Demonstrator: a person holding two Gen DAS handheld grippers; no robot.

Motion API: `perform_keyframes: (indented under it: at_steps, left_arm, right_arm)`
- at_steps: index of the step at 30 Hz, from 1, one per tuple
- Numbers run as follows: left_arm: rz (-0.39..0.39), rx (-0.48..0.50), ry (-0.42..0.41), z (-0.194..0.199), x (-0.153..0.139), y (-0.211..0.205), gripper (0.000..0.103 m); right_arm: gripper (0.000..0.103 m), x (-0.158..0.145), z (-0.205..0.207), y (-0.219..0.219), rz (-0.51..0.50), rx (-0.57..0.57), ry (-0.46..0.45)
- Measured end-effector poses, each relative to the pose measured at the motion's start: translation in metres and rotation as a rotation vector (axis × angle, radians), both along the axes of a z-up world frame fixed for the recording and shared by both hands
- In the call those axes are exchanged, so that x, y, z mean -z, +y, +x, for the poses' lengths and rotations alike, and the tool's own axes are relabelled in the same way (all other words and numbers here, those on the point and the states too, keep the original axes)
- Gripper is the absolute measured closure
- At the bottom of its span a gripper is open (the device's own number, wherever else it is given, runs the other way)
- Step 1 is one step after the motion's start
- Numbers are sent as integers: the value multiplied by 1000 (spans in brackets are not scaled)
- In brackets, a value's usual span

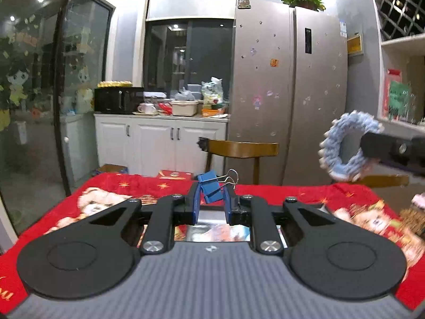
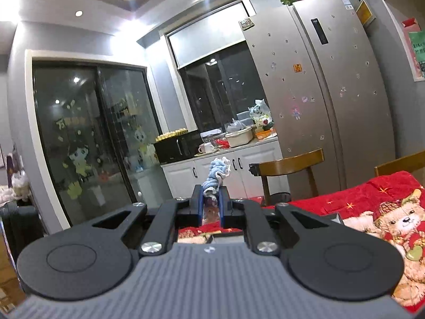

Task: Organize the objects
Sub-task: 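Lift the clip and the ring and carry both over the box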

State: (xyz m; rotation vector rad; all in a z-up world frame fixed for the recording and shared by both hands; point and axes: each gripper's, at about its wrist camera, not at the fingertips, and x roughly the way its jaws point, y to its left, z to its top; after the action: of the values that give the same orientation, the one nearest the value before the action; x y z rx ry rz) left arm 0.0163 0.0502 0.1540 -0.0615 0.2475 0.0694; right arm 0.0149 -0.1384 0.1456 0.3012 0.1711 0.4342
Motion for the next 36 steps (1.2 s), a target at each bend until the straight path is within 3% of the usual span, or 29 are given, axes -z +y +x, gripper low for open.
perform_keyframes:
  at_steps: [5,7,13,17,22,27,31,36]
  left_arm:
    - [-34,34,-7,20,-14,-19,82]
    - [-82,59,16,30,-12,-29,82]
    - [-162,123,79,61,11,-66,82]
    - [-204,163,99,78,30,-67,82]
    - [-120,237,211,103,61,-67,82]
    - [-151,257,326,119,93,-63,82]
    - [-92,289,322,121,102,-76,82]
    - [-73,310,336,125,111,-79,82]
  right_arm:
    - [89,3,21,-19,62,11,52]
    - [89,11,28,-32,105,33,78]
    - [89,25,57,-62,119,100,203]
    - [89,40,75,-75,89,106,271]
    - [89,65,98,-78,73,136,382]
    - [89,86,108,-75,15,152,471]
    - [89,97,112,-71,1,151,516]
    - [89,107,118,-66,-14,142,570]
